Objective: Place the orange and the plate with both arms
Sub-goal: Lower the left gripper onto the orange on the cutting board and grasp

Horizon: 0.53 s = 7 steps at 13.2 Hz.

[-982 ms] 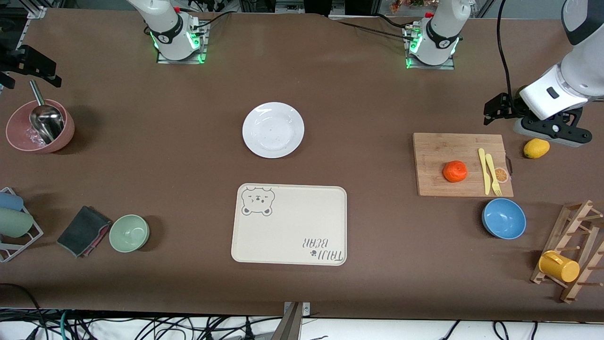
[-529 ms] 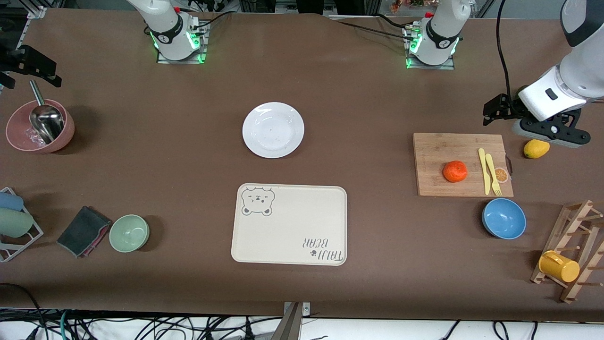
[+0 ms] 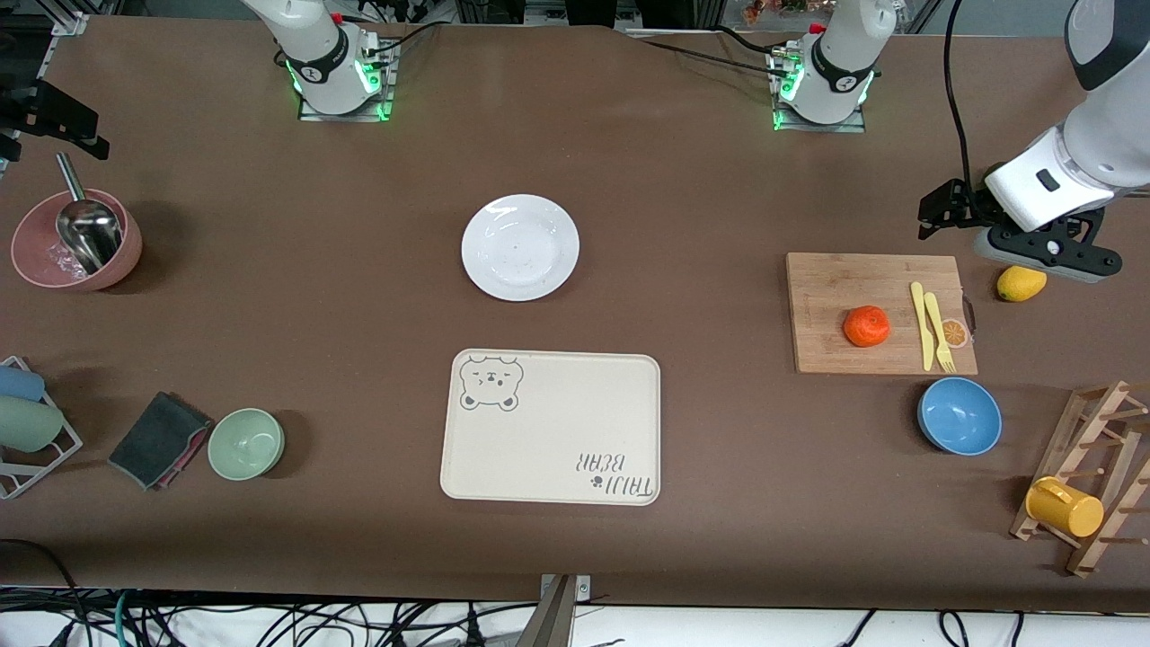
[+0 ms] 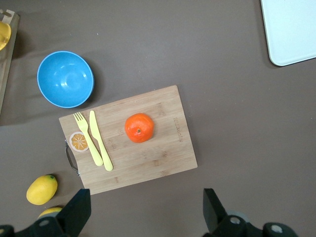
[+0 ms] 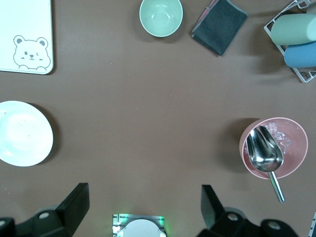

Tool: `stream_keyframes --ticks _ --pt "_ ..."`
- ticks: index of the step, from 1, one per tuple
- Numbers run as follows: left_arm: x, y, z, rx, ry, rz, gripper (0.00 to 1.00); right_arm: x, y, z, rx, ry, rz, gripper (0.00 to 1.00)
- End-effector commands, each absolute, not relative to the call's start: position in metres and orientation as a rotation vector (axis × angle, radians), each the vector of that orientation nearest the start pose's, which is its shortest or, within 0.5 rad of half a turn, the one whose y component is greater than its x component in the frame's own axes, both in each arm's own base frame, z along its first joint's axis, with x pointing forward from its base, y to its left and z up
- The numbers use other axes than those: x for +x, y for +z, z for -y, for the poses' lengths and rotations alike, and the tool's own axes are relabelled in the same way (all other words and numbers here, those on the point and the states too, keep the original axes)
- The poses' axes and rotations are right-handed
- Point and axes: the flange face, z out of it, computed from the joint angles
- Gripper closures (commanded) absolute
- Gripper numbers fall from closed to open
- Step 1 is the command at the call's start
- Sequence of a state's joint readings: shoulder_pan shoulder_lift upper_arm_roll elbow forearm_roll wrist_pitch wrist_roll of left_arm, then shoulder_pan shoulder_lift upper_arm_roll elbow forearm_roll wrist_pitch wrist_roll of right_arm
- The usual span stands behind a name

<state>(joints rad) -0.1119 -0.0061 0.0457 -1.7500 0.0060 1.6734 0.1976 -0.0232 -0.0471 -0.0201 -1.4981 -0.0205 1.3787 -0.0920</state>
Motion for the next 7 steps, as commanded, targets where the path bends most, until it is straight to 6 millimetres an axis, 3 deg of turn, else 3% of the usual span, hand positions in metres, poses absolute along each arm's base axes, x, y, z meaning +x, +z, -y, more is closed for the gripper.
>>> stream_keyframes --ticks 1,4,7 --pt "0.563 0.538 0.038 -3.090 0.174 -0.396 0.00 0.510 0.675 0.023 -3.140 0.109 0.087 0.00" --pt "0.579 0.490 0.035 -3.072 0.303 -0.391 0.00 0.510 0.669 0.018 -3.139 0.123 0.099 0.00" --pt "0.603 0.416 0.028 -3.066 0.403 -0.366 0.00 0.505 0.665 0.018 -3.139 0.128 0.097 0.00"
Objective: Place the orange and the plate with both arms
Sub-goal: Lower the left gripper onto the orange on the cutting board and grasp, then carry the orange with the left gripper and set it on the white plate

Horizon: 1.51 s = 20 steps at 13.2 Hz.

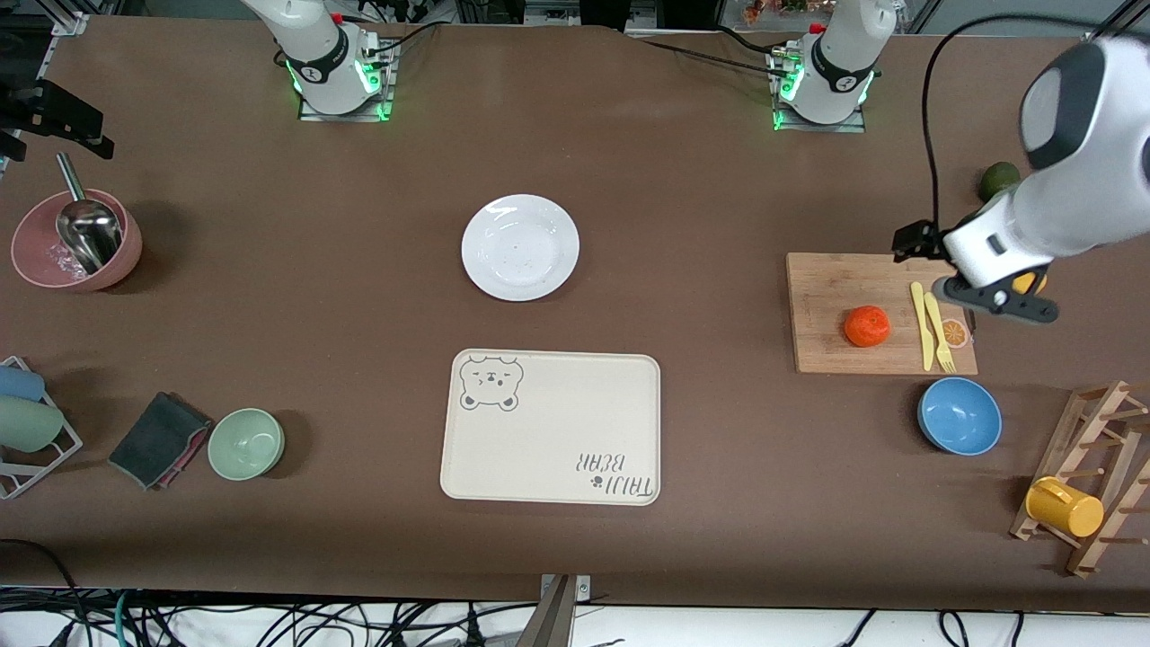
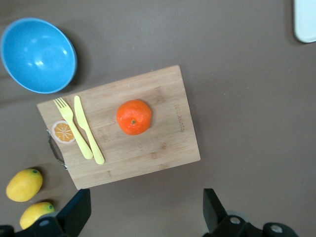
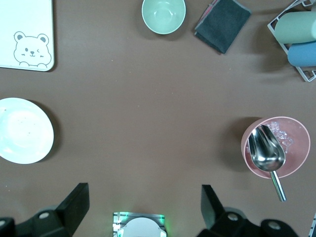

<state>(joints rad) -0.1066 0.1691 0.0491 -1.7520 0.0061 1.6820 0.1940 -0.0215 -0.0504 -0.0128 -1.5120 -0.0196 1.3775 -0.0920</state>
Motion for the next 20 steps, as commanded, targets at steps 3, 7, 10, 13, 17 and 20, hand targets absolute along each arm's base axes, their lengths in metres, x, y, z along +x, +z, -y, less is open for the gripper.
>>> stream_keyframes --ticks 3,7,10,13,17,20 --pt "0.614 0.358 0.017 -3.069 0.397 -0.343 0.00 0.503 0.664 0.018 -3.141 0.119 0.099 0.00" --pt "0.601 0.301 0.003 -3.088 0.283 -0.306 0.00 0.503 0.664 0.018 -3.141 0.114 0.099 0.00" --pt "0.589 0.265 0.003 -3.094 0.237 -0.252 0.00 0.502 0.663 0.018 -3.141 0.119 0.099 0.00" --pt "0.590 0.232 -0.012 -3.097 0.242 -0.215 0.00 0.503 0.664 0.018 -3.140 0.104 0.097 0.00" --pt "0.587 0.203 -0.013 -3.099 0.273 -0.208 0.00 0.500 0.666 0.018 -3.140 0.109 0.100 0.00" --pt "0.584 0.194 -0.007 -3.095 0.313 -0.217 0.04 0.500 0.665 0.019 -3.140 0.106 0.095 0.00"
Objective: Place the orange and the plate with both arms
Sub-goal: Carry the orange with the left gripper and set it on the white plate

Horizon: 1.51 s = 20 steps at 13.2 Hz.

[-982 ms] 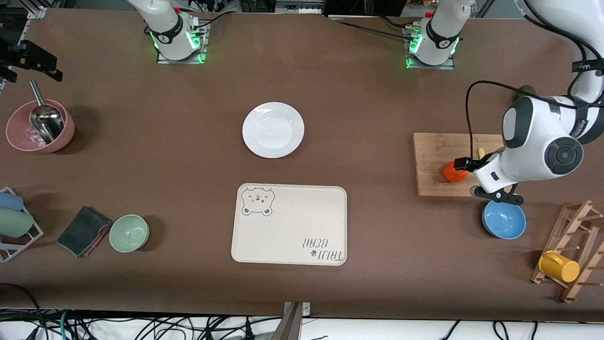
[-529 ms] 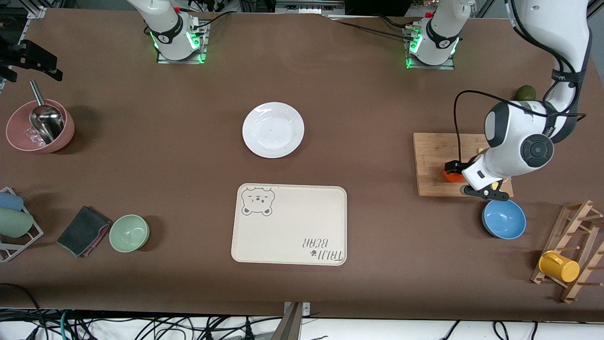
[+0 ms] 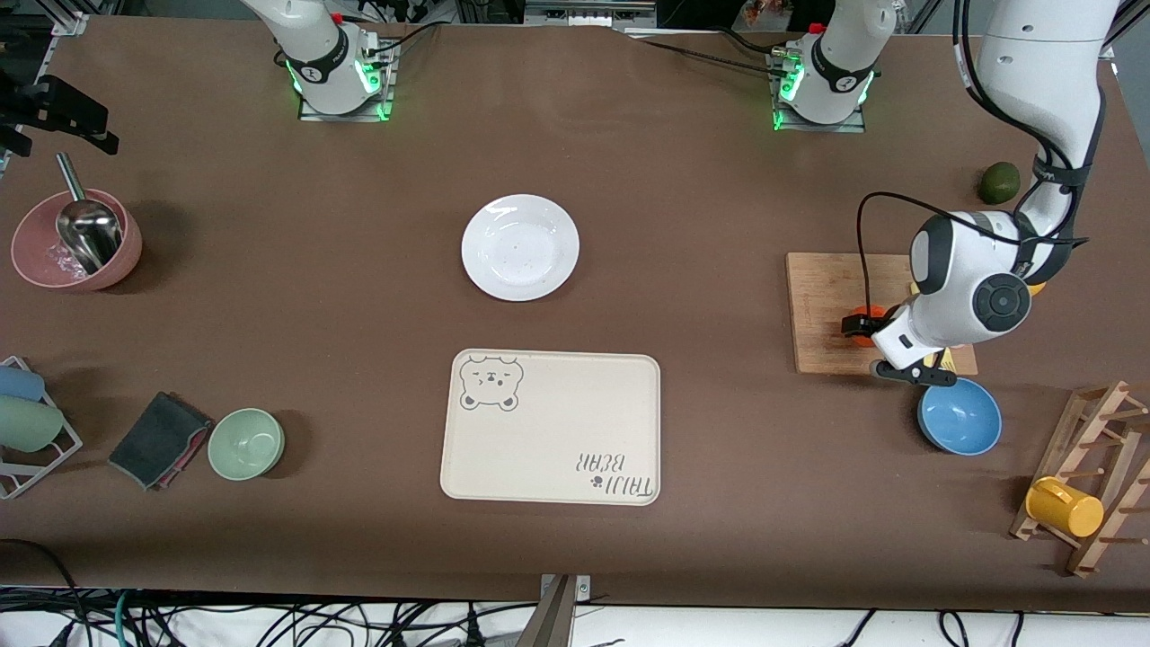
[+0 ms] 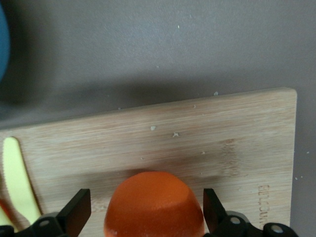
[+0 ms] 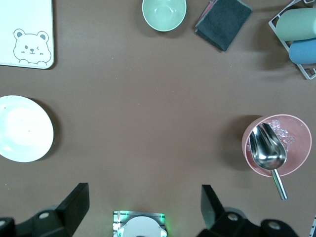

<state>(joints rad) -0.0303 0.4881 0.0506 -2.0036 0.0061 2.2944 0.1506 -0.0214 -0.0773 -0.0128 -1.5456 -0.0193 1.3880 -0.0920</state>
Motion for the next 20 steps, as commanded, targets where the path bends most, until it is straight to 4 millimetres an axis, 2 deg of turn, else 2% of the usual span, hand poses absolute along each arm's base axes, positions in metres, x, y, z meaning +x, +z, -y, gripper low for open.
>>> stream_keyframes --ticks 1,3,4,5,7,8,10,12,13,16,17,19,20 --pt "0.584 0.195 -0.006 -3.095 0.315 -0.205 0.27 0.500 0.665 0.019 -3.140 0.106 0.097 0.00" --pt "0.583 0.197 0.000 -3.091 0.336 -0.200 0.73 0.500 0.664 0.019 -3.140 0.109 0.097 0.00" --pt "0.584 0.204 0.007 -3.084 0.340 -0.222 0.89 0.500 0.665 0.019 -3.140 0.106 0.097 0.00" --pt "0.584 0.212 0.022 -3.075 0.363 -0.250 1.00 0.500 0.665 0.020 -3.140 0.104 0.095 0.00" --pt "0.587 0.237 0.048 -3.061 0.388 -0.199 1.00 0.500 0.665 0.019 -3.140 0.104 0.097 0.00" --pt "0.589 0.249 0.079 -3.047 0.398 -0.177 1.00 0.500 0.665 0.019 -3.140 0.106 0.097 0.00" --pt "0.581 0.267 0.158 -3.022 0.420 -0.043 1.00 0.500 0.665 0.019 -3.140 0.104 0.097 0.00" --pt "0.561 0.280 0.253 -3.019 0.375 0.083 1.00 0.500 0.665 0.019 -3.140 0.102 0.097 0.00" --pt "0.549 0.279 0.291 -3.026 0.380 0.159 1.00 0.500 0.665 0.019 -3.140 0.104 0.097 0.00" --pt "0.521 0.301 0.396 -3.117 0.418 0.339 1.00 0.500 0.665 0.021 -3.141 0.102 0.092 0.00" --pt "0.507 0.297 0.431 -3.128 0.444 0.369 1.00 0.500 0.665 0.021 -3.141 0.102 0.092 0.00" --pt "0.479 0.274 0.507 -3.120 0.453 0.422 1.00 0.500 0.665 0.022 -3.141 0.104 0.090 0.00" --pt "0.475 0.265 0.535 -3.135 0.436 0.491 1.00 0.500 0.666 0.023 -3.141 0.107 0.088 0.00"
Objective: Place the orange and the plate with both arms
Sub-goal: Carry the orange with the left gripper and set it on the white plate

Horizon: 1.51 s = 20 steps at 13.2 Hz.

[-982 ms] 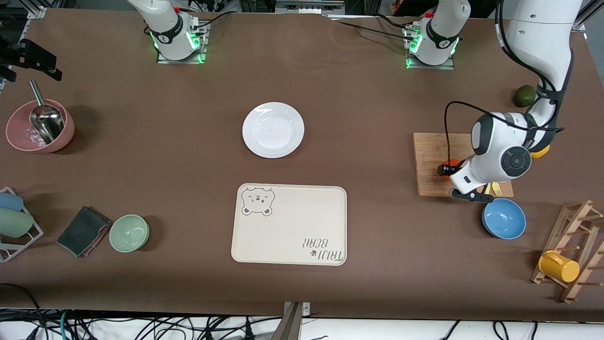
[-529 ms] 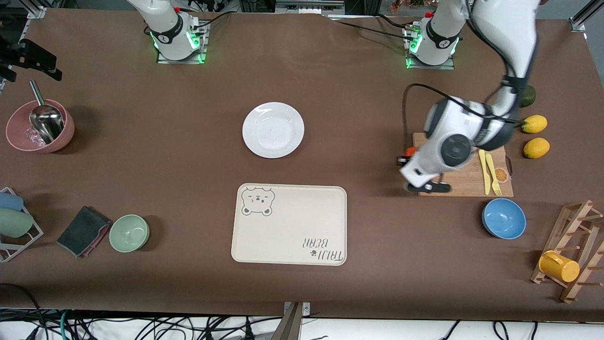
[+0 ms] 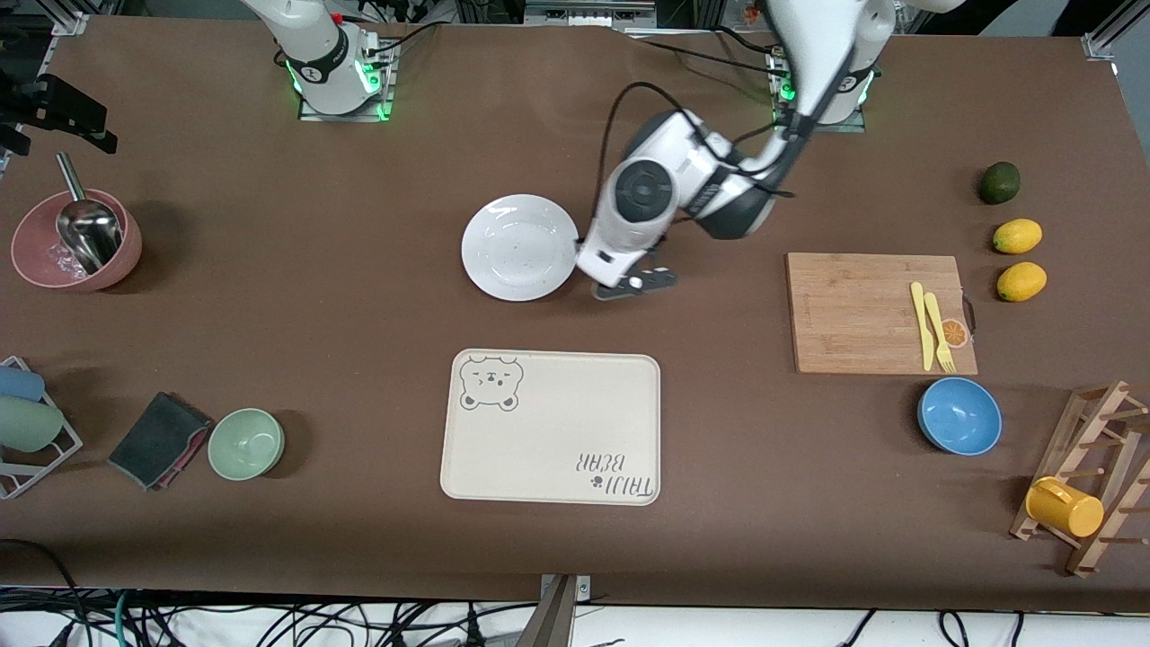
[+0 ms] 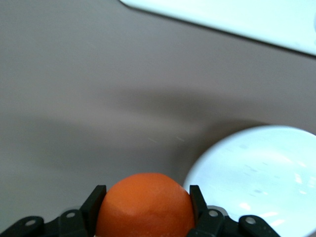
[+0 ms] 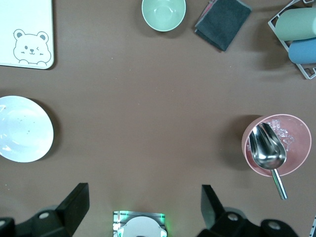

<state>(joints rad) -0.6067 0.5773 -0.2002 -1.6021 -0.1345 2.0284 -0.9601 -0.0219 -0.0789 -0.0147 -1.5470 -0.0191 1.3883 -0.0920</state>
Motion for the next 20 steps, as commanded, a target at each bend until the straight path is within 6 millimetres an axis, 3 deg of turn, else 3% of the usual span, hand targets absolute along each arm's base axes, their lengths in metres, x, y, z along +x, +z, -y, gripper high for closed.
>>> stream_keyframes --ticks 1,3,5,6,7,8,10,12,14,16,18,20 --pt "0.469 0.254 0.555 -3.152 0.412 0.571 1.00 0.499 0.666 0.024 -3.141 0.104 0.085 0.00" --pt "0.439 0.224 0.586 -3.146 0.395 0.672 1.00 0.502 0.665 0.025 -3.138 0.097 0.081 0.00" --pt "0.432 0.212 0.590 -3.133 0.403 0.677 1.00 0.506 0.660 0.022 -3.138 0.106 0.086 0.00" --pt "0.432 0.210 0.591 -3.141 0.399 0.681 0.78 0.506 0.658 0.019 -3.138 0.113 0.095 0.00" --pt "0.434 0.206 0.591 -3.147 0.389 0.667 0.11 0.506 0.656 0.017 -3.137 0.125 0.102 0.00" --pt "0.432 0.206 0.592 -3.152 0.380 0.665 0.00 0.508 0.655 0.017 -3.134 0.132 0.103 0.00" --pt "0.442 0.223 0.587 -3.158 0.354 0.676 0.00 0.508 0.656 0.008 -3.136 0.118 0.127 0.00" --pt "0.459 0.257 0.568 -3.122 0.327 0.661 0.00 0.510 0.658 0.004 -3.138 0.097 0.144 0.00" --pt "0.494 0.302 0.527 -3.112 0.310 0.591 0.00 0.516 0.654 0.005 -3.126 0.093 0.173 0.00" --pt "0.531 0.326 0.468 -3.093 0.371 0.430 0.00 0.525 0.647 -0.002 -3.073 0.086 0.197 0.00" --pt "0.575 0.346 0.386 -3.085 0.466 0.275 0.00 0.539 0.627 -0.012 -3.012 0.090 0.215 0.00" --pt "0.615 0.353 0.293 -3.098 0.556 0.155 0.00 0.546 0.585 -0.021 -2.923 0.063 0.246 0.00"
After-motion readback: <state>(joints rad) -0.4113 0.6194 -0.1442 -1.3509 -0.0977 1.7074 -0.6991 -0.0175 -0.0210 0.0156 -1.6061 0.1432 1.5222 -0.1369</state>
